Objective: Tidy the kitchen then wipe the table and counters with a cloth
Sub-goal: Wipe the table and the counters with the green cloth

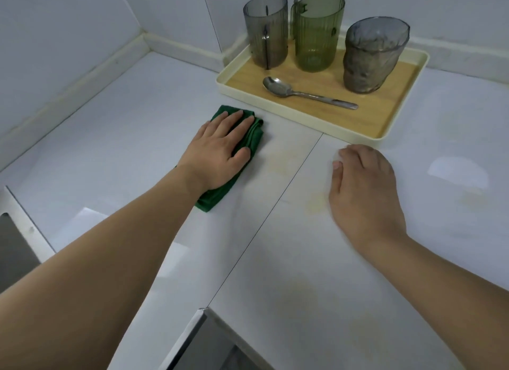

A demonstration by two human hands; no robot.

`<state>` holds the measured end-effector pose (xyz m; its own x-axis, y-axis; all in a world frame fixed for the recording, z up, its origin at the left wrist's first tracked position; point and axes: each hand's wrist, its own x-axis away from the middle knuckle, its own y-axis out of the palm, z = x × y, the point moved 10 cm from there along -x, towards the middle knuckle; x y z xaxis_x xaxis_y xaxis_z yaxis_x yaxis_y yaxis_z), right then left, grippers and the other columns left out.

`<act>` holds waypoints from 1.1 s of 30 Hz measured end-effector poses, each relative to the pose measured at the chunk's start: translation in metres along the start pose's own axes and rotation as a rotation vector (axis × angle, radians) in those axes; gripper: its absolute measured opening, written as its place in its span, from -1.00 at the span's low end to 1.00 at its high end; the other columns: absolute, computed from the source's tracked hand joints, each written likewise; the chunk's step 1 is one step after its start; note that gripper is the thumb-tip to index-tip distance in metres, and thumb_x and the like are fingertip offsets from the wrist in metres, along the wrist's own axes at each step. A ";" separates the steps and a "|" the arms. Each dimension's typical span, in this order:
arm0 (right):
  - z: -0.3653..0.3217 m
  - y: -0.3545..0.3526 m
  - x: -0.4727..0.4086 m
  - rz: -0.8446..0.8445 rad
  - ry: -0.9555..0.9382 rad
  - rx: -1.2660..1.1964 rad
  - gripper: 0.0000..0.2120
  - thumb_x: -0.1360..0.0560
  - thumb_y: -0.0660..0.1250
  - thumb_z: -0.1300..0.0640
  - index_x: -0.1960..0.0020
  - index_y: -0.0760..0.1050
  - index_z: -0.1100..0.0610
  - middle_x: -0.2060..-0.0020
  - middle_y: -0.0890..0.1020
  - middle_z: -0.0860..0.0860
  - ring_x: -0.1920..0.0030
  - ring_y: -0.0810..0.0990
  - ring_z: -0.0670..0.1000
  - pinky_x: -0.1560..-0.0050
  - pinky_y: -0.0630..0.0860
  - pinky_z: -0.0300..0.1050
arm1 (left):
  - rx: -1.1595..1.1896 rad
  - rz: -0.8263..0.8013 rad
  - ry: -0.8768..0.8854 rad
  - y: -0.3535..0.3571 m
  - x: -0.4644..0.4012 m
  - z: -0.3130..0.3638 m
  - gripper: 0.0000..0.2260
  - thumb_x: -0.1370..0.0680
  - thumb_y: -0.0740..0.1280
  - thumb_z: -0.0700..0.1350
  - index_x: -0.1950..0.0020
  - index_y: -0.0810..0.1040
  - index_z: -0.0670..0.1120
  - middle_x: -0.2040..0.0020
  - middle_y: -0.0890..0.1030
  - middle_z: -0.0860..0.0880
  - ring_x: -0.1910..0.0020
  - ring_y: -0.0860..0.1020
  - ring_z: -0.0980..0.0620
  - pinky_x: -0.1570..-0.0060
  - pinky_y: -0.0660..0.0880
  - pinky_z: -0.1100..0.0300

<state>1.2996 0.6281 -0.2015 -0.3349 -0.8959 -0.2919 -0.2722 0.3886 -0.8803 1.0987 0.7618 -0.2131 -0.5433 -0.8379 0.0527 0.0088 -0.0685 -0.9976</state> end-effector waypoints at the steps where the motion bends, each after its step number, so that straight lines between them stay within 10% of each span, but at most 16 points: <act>1: 0.001 0.002 0.000 -0.003 -0.001 0.001 -0.76 -0.61 0.13 0.18 -0.15 0.49 0.26 -0.12 0.51 0.17 -0.16 0.44 0.20 -0.26 0.34 0.08 | 0.000 -0.006 0.003 0.002 -0.006 0.000 -0.42 -0.55 -0.10 0.18 -0.58 -0.03 0.14 -0.59 0.03 0.04 -0.56 -0.04 -0.01 -0.52 -0.08 0.00; 33: 0.000 0.003 -0.001 -0.043 0.009 0.033 -0.73 -0.61 0.12 0.20 -0.22 0.46 0.27 -0.18 0.48 0.16 -0.21 0.40 0.19 -0.32 0.27 0.04 | 0.020 -0.014 0.080 0.004 0.001 0.033 -0.50 -0.64 -0.07 0.13 -0.59 -0.06 0.13 -0.60 -0.04 0.07 -0.57 -0.09 0.03 -0.52 -0.18 0.05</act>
<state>1.2991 0.6305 -0.2037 -0.3315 -0.9097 -0.2503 -0.2569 0.3423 -0.9038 1.1262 0.7431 -0.2151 -0.6089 -0.7908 0.0623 0.0168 -0.0914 -0.9957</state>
